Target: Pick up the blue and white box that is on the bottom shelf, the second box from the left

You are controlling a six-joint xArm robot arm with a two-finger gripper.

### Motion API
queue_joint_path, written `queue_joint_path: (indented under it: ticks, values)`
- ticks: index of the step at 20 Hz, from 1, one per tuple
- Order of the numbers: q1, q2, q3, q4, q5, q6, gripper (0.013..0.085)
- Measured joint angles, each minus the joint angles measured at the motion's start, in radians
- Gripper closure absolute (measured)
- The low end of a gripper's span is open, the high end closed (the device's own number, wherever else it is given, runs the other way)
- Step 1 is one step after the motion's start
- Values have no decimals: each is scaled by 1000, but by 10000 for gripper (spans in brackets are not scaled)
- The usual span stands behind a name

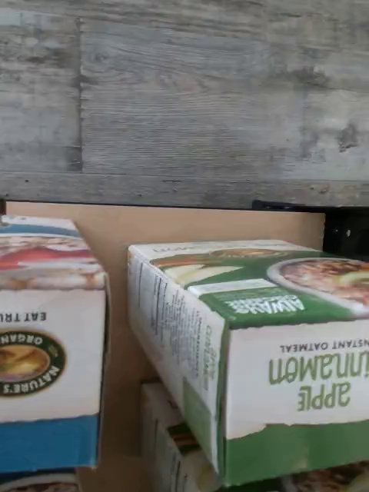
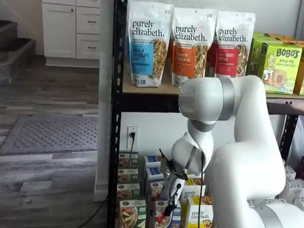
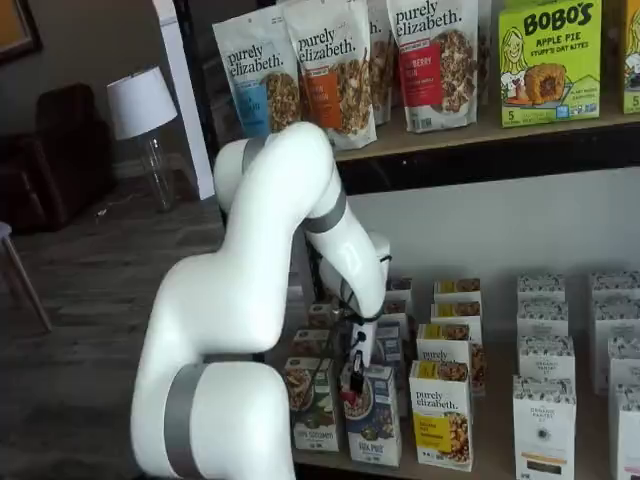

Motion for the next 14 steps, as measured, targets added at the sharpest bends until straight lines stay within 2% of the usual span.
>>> queue_joint_path:
  ticks: [3,7,14]
  values:
    - [-2,15,-18,-25,0,20,130]
    - [-6,40,-54,-114,29,95,130]
    - [-1,65,-81,-188,36,163,130]
